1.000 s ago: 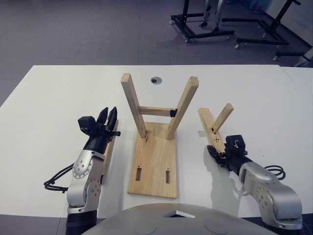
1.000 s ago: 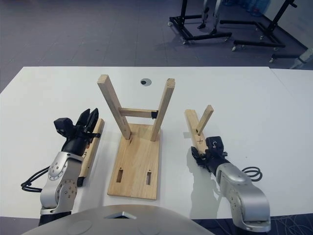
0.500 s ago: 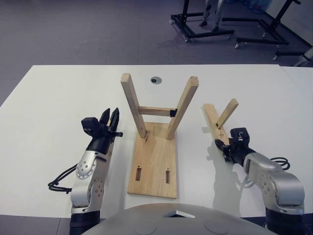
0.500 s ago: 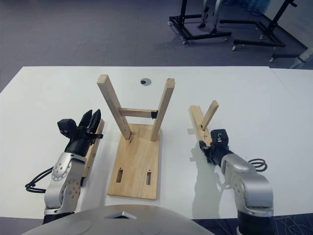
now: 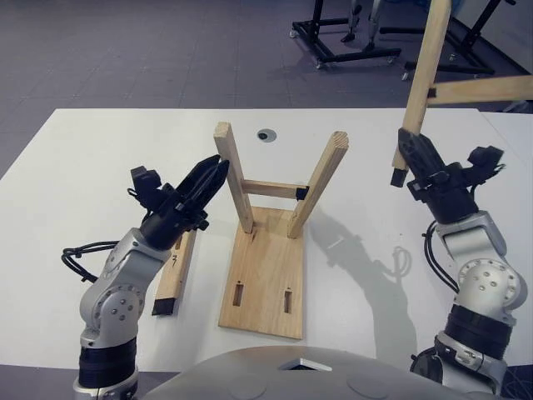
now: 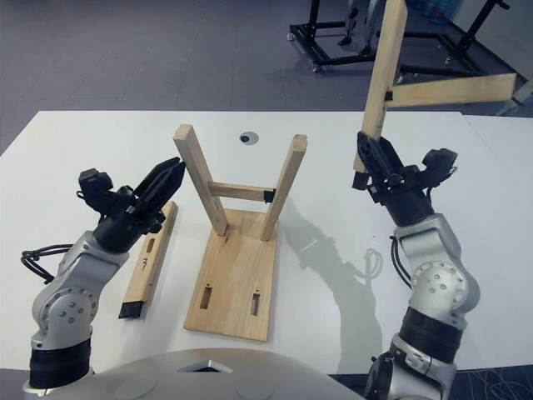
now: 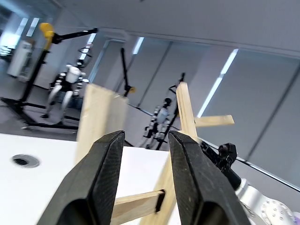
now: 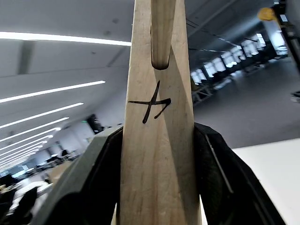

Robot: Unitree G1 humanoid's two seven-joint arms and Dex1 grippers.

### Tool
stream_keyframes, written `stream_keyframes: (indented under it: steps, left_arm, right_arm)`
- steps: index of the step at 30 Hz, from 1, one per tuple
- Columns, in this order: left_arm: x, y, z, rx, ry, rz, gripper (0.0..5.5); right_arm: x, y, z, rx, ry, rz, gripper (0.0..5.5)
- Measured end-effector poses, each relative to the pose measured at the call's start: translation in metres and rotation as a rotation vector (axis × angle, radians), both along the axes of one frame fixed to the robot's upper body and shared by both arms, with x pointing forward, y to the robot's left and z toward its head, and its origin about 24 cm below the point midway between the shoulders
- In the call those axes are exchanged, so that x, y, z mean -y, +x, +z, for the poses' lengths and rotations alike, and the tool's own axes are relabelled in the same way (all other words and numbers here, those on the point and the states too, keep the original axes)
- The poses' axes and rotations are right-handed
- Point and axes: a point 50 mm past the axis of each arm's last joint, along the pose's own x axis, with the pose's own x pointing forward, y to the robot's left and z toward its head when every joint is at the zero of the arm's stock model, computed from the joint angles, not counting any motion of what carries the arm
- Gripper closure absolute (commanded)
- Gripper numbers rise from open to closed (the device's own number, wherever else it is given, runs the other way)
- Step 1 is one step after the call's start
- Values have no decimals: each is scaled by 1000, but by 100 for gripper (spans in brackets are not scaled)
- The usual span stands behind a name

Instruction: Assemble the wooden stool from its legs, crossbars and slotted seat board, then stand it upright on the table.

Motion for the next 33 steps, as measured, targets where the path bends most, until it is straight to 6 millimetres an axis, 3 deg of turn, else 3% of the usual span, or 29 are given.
stream_keyframes:
  steps: [2, 4, 9, 13, 16, 21, 33]
  left_arm:
    - [-7, 0, 2, -1, 17, 9, 381]
    - [-12, -2, 8, -7, -11, -32, 347]
    - [-2, -13, 27, 11, -51, -244, 271]
    - [6, -15, 33, 14, 6, -437, 209]
    - [7, -13, 41, 21, 5, -527, 205]
    - [11, -2, 57, 12, -85, -589, 205]
    - [20, 3, 52, -40, -64, -604, 222]
  right_arm:
    - [-15, -13, 9, 47, 10, 143, 344]
    - [-32, -31, 15, 71, -11, 314, 344]
    - [-59, -52, 24, 121, -118, 579, 344]
    - [-73, -40, 21, 147, -167, 675, 344]
    - [-76, -28, 13, 142, -206, 704, 344]
    - [-89, -18, 3, 162, -287, 781, 344]
    - [-108, -14, -12, 200, -361, 863, 344]
